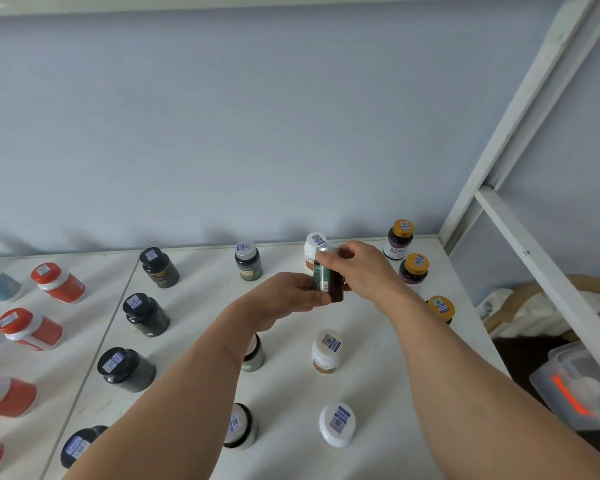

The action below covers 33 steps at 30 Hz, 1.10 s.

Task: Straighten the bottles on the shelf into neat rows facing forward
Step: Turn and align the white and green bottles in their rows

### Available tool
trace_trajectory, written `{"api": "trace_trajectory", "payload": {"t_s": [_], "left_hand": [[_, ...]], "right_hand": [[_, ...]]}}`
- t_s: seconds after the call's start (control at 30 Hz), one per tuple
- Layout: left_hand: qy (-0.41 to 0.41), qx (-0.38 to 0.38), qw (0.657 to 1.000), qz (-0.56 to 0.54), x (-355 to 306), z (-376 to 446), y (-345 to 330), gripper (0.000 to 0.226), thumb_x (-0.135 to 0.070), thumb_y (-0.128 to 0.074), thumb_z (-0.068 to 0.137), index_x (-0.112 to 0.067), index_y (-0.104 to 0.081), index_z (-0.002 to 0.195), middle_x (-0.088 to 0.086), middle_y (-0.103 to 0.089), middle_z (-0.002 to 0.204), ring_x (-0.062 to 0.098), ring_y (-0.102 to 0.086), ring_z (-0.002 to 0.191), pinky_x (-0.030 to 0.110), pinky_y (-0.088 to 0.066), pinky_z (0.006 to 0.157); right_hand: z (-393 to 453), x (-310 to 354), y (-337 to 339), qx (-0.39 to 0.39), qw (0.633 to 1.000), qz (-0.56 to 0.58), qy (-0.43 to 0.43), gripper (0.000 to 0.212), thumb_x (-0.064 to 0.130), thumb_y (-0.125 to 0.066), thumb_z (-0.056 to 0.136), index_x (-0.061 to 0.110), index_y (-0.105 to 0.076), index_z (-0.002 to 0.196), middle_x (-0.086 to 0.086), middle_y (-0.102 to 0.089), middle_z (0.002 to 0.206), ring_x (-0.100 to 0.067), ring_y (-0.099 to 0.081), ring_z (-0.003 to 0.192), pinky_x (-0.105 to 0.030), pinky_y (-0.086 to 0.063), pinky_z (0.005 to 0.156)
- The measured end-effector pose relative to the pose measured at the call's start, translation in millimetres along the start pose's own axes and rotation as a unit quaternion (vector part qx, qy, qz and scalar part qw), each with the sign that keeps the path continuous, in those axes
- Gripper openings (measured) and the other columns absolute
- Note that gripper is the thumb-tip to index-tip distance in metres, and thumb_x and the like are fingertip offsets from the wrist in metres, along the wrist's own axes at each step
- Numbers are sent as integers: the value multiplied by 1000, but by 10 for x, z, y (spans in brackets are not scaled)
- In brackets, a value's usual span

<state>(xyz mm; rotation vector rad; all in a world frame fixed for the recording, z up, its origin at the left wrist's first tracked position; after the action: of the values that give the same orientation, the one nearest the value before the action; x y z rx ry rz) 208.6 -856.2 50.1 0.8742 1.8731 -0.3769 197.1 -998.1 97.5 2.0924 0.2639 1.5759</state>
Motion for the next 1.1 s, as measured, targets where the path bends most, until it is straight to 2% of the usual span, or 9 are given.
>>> {"api": "trace_trajectory", "payload": {"t_s": [0.47, 0.53, 0.6, 0.63, 0.7, 0.77, 0.83, 0.93, 1.1], "left_hand": [[4, 13, 1000, -16, -14, 27, -85, 31, -20, -80, 78, -25, -72, 107, -1, -72, 112, 18, -60, 117, 34, -45, 106], [1, 0, 1000, 16, -48, 14, -78, 30, -26, -80, 77, -31, -72, 106, -5, -72, 111, 16, -60, 115, 33, -45, 103], [-5, -26, 990, 141, -126, -11, -25, 32, -35, -77, 78, -36, -70, 109, -8, -70, 111, 13, -60, 110, 30, -48, 96], [-7, -41, 971, 234, -161, -13, 15, 39, -40, -74, 79, -35, -66, 117, -8, -68, 115, 12, -60, 110, 31, -49, 95], [-16, -92, 903, 420, -249, -40, 112, 55, -46, -68, 83, -30, -54, 133, -9, -61, 129, 13, -56, 118, 33, -47, 98], [-63, -165, 811, 558, -399, -116, 181, 49, -47, -55, 92, -28, -49, 136, -8, -57, 134, 17, -52, 122, 35, -47, 95], [-121, -223, 755, 604, -488, -204, 199, 37, -43, -48, 96, -25, -57, 126, -6, -61, 124, 20, -55, 115, 33, -48, 86], [-180, -272, 715, 619, -509, -307, 210, 28, -38, -47, 96, -19, -64, 109, -3, -67, 104, 22, -60, 100, 31, -45, 75], [-223, -333, 681, 613, -496, -487, 301, 16, -29, -62, 87, -16, -68, 80, 0, -66, 75, 26, -62, 69, 31, -45, 56]], "right_hand": [[-50, -60, 42, 10, 998, 56, -12, 38, 51, -71, 80, 20, -64, 102, 5, -68, 99, -13, -66, 89, -40, -58, 84], [-47, -83, 35, 12, 998, 63, -13, 38, 50, -72, 80, 20, -65, 103, 6, -69, 99, -12, -67, 90, -39, -58, 85], [-49, -108, 18, 15, 997, 73, -10, 36, 49, -73, 79, 22, -67, 102, 8, -70, 99, -12, -67, 92, -39, -57, 88], [-55, -109, 6, 16, 997, 73, -5, 33, 48, -73, 79, 24, -67, 101, 9, -70, 99, -12, -66, 93, -38, -56, 88], [-88, -83, -16, 24, 998, 57, 12, 28, 43, -73, 82, 26, -65, 103, 11, -68, 99, -10, -63, 95, -30, -52, 84], [-117, -67, -37, 26, 998, 45, 28, 28, 38, -72, 84, 27, -63, 108, 12, -66, 100, -8, -60, 94, -24, -47, 78], [-143, -68, -62, 24, 998, 44, 37, 31, 36, -73, 83, 27, -63, 111, 11, -65, 102, -8, -60, 95, -23, -46, 77], [-165, -78, -130, 28, 998, 43, 48, 29, 34, -75, 82, 30, -61, 108, 11, -66, 102, -9, -61, 95, -22, -46, 75], [-206, -47, -286, 30, 997, 35, 63, 31, 36, -76, 81, 30, -62, 108, 13, -65, 100, -5, -60, 92, -20, -45, 75]]}}
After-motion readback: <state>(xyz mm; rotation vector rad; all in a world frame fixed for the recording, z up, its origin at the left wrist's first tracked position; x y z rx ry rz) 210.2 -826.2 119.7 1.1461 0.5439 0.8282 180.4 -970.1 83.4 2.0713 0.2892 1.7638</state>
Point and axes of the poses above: each hand's wrist, its own z-axis towards the middle knuckle, its own y-axis out of the back of the hand, x = y × z, the point moved 10 cm from there along z, towards the middle knuckle
